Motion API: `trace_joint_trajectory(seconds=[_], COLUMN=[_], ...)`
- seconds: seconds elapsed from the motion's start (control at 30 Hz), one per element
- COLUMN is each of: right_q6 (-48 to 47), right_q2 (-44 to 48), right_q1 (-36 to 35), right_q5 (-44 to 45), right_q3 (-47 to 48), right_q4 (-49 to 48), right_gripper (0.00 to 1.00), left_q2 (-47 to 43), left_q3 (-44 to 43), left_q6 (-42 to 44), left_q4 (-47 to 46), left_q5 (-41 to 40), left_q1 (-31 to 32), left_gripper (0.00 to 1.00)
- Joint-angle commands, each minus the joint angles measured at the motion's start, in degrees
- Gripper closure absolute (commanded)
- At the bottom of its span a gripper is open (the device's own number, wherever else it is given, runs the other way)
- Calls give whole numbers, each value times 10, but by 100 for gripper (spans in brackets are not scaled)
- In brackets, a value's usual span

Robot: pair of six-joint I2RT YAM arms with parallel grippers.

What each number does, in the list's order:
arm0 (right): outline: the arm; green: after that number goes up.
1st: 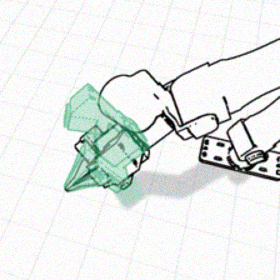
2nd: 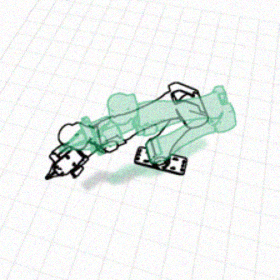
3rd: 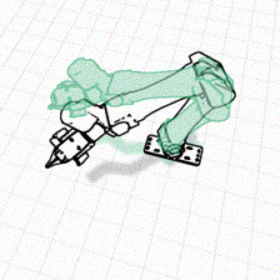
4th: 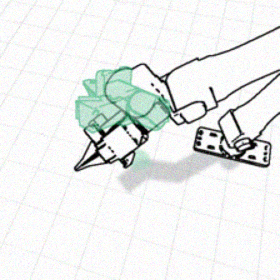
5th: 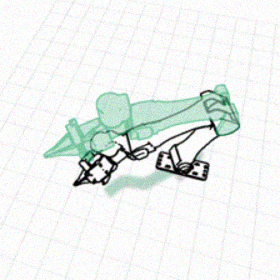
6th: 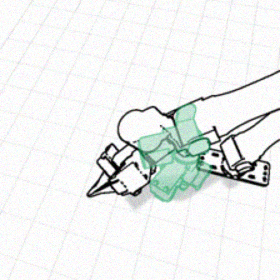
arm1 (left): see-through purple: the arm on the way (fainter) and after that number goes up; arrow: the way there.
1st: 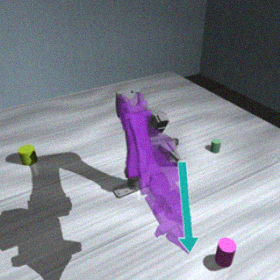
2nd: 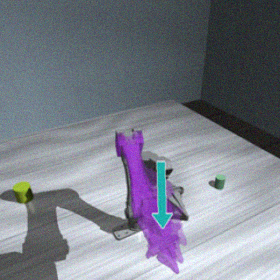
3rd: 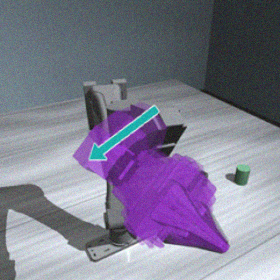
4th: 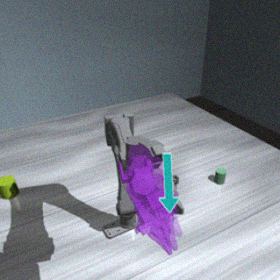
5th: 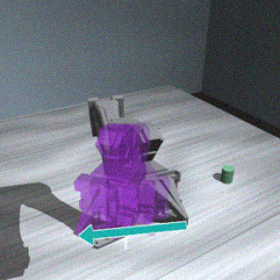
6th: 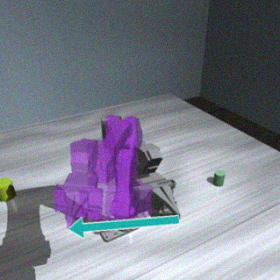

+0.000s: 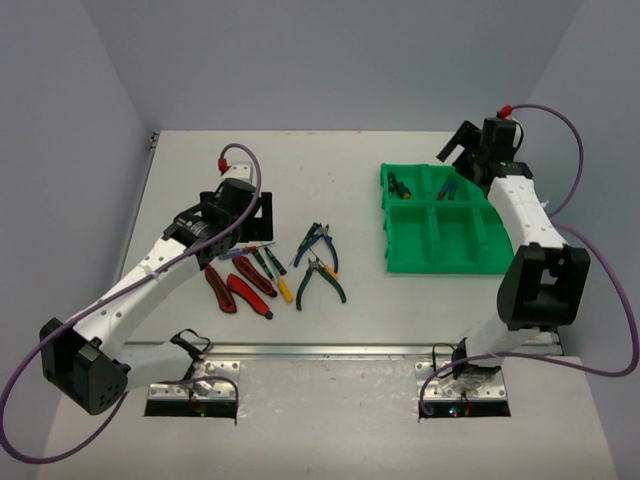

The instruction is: Sort the tools into containers

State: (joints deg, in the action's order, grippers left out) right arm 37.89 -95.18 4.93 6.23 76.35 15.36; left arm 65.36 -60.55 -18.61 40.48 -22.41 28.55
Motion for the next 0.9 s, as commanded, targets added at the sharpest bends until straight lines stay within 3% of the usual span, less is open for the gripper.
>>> trace_joint_trajectory(seconds=[0.0,0.1,0.2,0.3,0.4,0.6,0.77,0.87], right_q6=[-30,-53,-45,-50,-66,-60,-49,-47], right_q2=[88,161,219,243,237,212,221,239], right_q1=[-41,-91,-97,-97,-97,-97,-98,-97], right_q5=[-164,-201,-241,-252,-265,-305,-319,-316], right_q3=[-41,-138,-229,-268,-280,-292,-305,-315], right_q4=[18,-21,-72,-88,-88,-105,-118,-123], right_gripper=[1,1,1,1,1,1,1,1], left_q2=[82,156,212,249,265,235,251,293], left_q3=[-27,-55,-73,-76,-66,-41,-46,-70], left_q6=[74,88,96,96,40,-228,-530,-600], left_q4=[-27,-14,-15,-10,-19,0,93,139], left_q5=[-55,-13,40,55,44,-52,-105,-91], left_q1=[-26,-85,-121,-122,-122,-122,-125,-135], left_gripper=[0,0,6,9,8,11,14,15])
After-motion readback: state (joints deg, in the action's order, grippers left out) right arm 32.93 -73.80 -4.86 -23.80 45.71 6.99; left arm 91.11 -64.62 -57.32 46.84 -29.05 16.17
